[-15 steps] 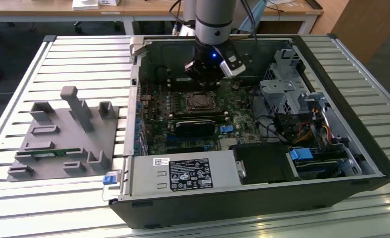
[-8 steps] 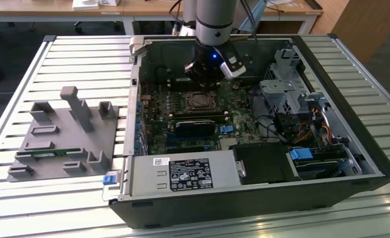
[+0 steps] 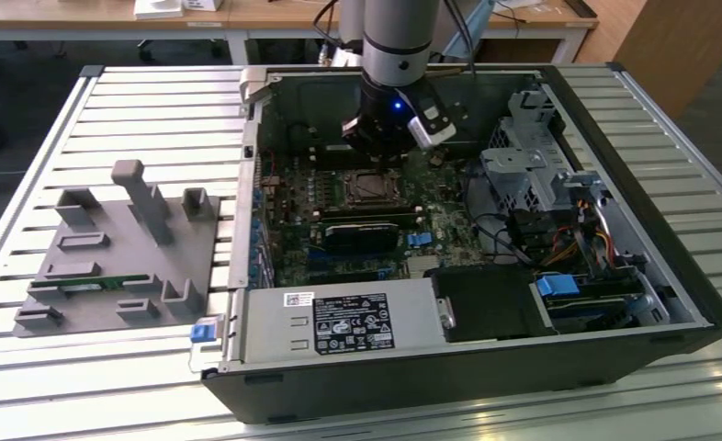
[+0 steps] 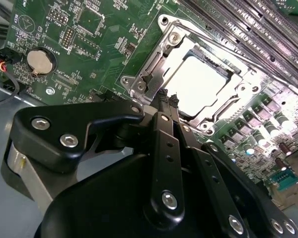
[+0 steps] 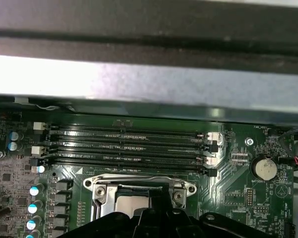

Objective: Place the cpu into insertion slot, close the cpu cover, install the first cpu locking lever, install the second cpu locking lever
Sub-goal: 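Install the second cpu locking lever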

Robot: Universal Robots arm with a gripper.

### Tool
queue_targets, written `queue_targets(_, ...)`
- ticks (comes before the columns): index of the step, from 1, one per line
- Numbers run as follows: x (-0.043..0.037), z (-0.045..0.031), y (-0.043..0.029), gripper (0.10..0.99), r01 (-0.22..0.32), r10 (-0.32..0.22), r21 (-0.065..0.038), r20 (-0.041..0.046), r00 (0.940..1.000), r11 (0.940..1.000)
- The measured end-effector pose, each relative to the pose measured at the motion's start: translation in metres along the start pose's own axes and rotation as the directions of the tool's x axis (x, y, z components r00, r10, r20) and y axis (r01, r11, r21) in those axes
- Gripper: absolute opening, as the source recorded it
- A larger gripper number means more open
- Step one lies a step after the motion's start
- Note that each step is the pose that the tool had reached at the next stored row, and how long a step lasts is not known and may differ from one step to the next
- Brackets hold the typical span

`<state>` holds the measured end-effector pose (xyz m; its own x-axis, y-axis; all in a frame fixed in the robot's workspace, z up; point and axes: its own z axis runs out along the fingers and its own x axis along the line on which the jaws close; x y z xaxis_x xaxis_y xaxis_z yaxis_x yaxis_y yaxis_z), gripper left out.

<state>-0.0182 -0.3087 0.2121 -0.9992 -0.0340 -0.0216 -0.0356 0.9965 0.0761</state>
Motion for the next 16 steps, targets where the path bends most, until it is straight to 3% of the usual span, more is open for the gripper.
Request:
queue_targets(5,0.0,-0.0021,-0.0004,0.106,0.0,0.0,0.0,-0.0001,1.0,1.0)
queue_targets(13,-0.0004,-0.0173,0.0007,0.106,0.0,0.0,0.0,-0.0001,1.0,1.0)
queue_targets(16,-0.0002,-0.0177,-0.0036,0.106,0.0,0.0,0.0,-0.0001,1.0,1.0)
